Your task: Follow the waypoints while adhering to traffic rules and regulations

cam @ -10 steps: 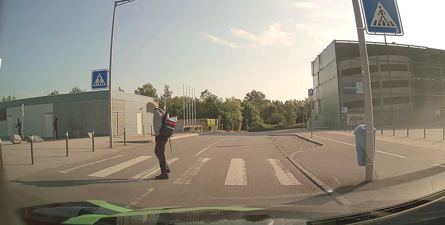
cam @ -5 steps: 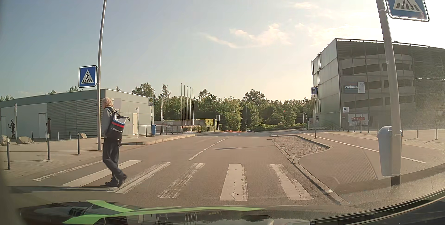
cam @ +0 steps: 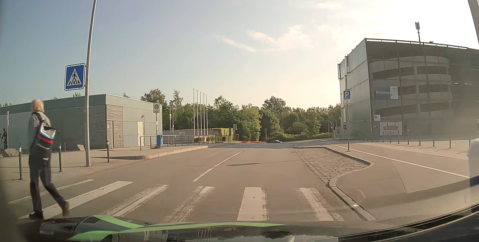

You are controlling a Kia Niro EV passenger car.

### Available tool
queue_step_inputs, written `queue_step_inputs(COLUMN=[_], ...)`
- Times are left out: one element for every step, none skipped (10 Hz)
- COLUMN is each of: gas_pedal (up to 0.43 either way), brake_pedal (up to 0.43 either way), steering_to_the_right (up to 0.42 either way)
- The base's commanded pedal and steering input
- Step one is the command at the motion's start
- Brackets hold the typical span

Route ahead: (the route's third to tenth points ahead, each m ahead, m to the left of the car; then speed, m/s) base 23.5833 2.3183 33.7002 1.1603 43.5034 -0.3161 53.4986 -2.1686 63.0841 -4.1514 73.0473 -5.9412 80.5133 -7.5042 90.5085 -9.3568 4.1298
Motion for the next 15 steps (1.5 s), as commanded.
queue_step_inputs(gas_pedal=[0.469, 0.469, 0.469, 0.48, 0.48, 0.48, 0.48, 0.48, 0.469, 0.469, 0.469, 0.469, 0.449, 0.409, 0.409], brake_pedal=[0.0, 0.0, 0.0, 0.0, 0.0, 0.0, 0.0, 0.0, 0.0, 0.0, 0.0, 0.0, 0.0, 0.0, 0.0], steering_to_the_right=[-0.003, -0.003, -0.003, -0.003, -0.002, -0.001, 0.0, 0.002, 0.005, 0.007, 0.007, 0.009, 0.012, 0.016, 0.016])
